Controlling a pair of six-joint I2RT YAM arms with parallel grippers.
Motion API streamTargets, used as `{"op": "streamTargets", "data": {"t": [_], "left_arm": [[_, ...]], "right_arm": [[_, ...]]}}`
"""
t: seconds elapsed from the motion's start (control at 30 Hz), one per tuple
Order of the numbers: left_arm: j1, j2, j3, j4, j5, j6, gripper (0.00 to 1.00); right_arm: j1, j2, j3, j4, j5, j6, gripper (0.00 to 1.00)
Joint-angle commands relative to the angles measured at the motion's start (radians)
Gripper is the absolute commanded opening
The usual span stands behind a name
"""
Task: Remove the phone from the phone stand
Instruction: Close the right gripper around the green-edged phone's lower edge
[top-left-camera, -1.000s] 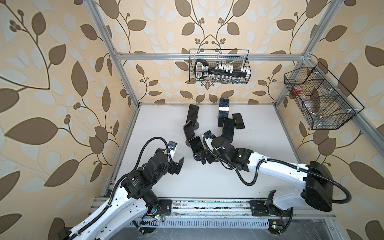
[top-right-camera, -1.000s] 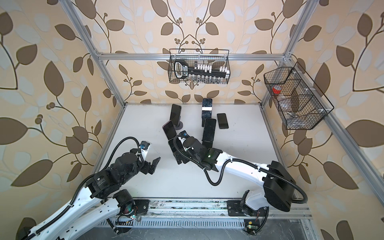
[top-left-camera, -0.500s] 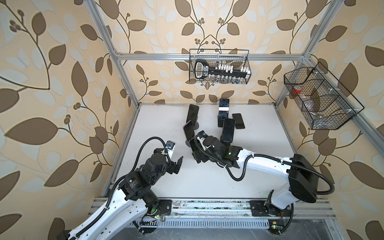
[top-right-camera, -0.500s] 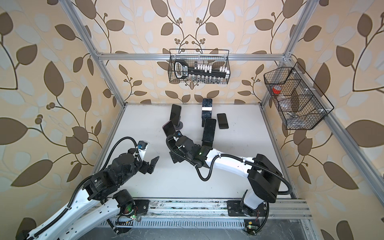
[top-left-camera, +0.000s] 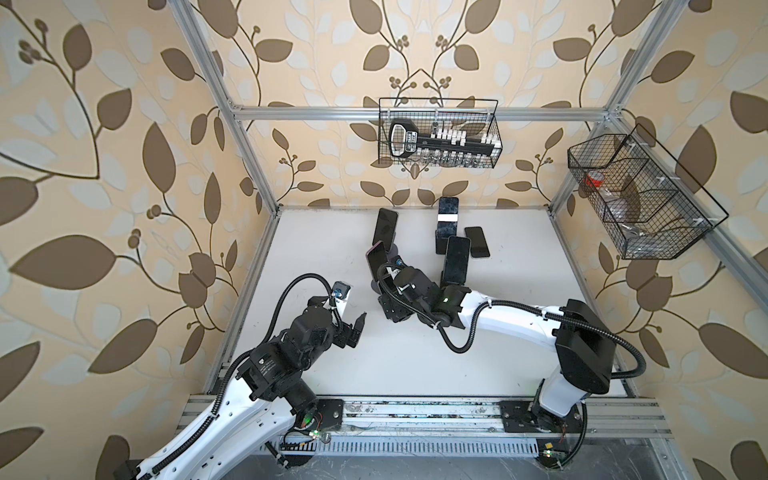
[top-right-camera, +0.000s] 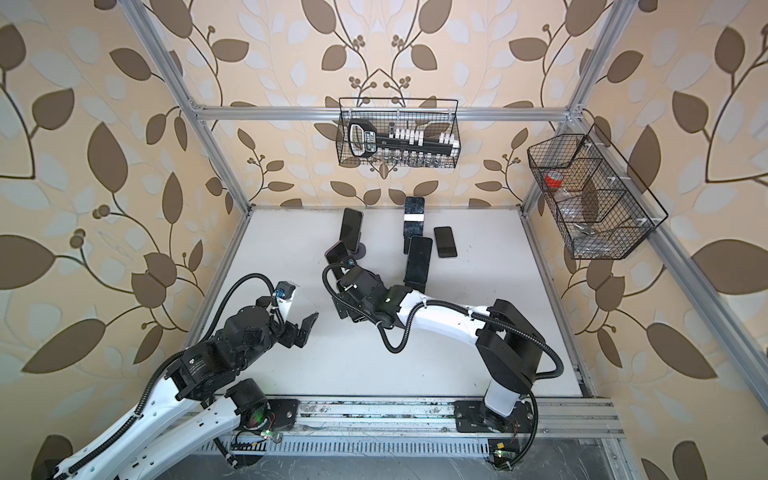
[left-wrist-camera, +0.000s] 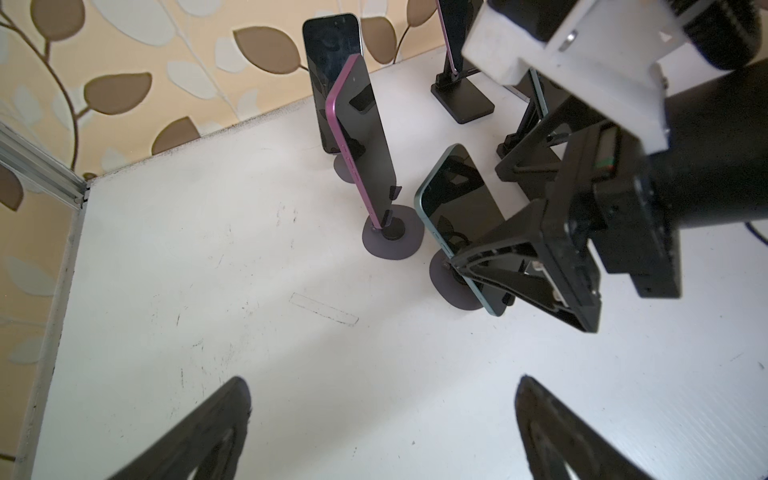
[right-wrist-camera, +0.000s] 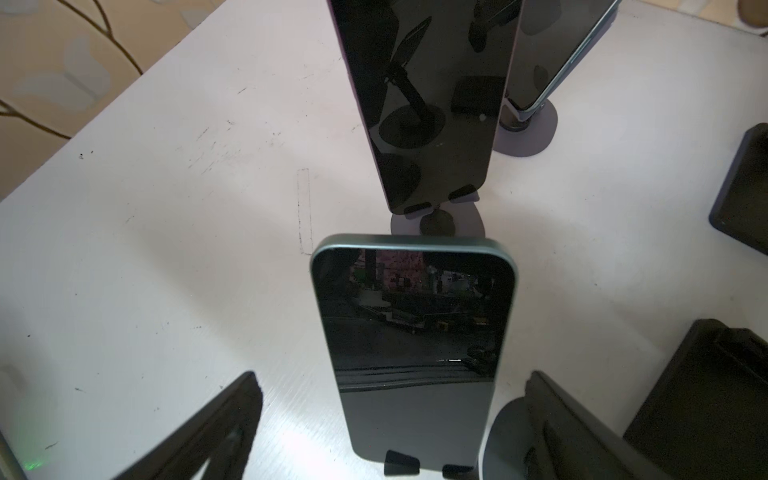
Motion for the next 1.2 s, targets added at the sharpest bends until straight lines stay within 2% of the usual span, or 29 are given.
{"op": "streamTargets", "data": {"t": [0.0, 0.47, 1.17], "left_arm": [[0.009, -0.009, 0.022, 0.002, -0.001, 0.011, 0.99], [0.013, -0.012, 0.023, 0.002, 0.004, 0.017, 0.99], [0.014, -0.01, 0.02, 0.001, 0.006, 0.031, 0.99]], "right_arm": [[0.007, 0.026, 0.04, -0.031, 0.038, 0.004, 1.0], [0.005, 0.086, 0.089, -0.056, 0.044, 0.009, 0.99], [-0.022, 0.121, 0.095, -0.055, -0.001, 0.002, 0.86]]}}
